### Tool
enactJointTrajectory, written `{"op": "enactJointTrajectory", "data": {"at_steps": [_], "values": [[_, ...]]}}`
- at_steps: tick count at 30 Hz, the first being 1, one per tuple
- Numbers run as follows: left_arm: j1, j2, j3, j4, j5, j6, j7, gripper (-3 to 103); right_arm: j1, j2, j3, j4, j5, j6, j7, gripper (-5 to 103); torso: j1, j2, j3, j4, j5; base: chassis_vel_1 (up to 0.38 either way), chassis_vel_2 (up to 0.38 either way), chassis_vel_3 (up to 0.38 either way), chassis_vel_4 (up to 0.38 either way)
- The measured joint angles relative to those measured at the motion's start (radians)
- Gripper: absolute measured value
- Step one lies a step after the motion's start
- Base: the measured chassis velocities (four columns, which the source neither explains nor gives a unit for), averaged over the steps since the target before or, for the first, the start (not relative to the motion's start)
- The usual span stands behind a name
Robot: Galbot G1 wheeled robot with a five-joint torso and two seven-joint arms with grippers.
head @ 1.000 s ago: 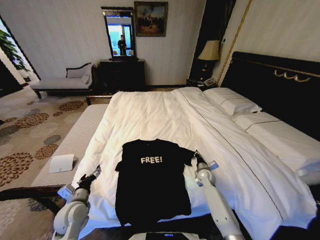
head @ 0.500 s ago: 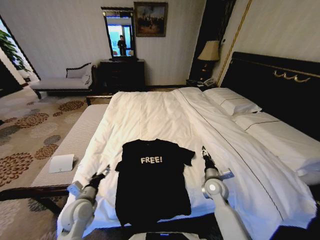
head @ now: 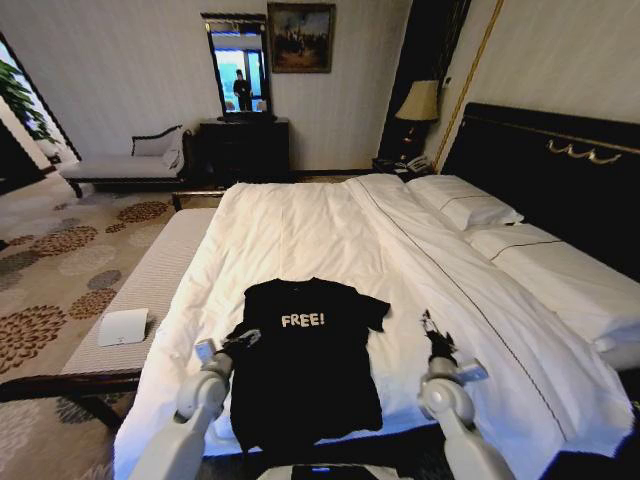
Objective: Fold the clothes on the bed.
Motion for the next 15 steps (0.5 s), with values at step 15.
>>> {"op": "enactJointTrajectory", "data": {"at_steps": [15], "values": [[0.09,-0.077,0.042,0.035,0.408,-0.125,-0.1,100,0.023,0.033,0.019,-0.023,0.025,0.029,-0.001,100,0.0,0.0,0.0,0.0004,0.0,0.0,0.0,0.0,0.0]]}}
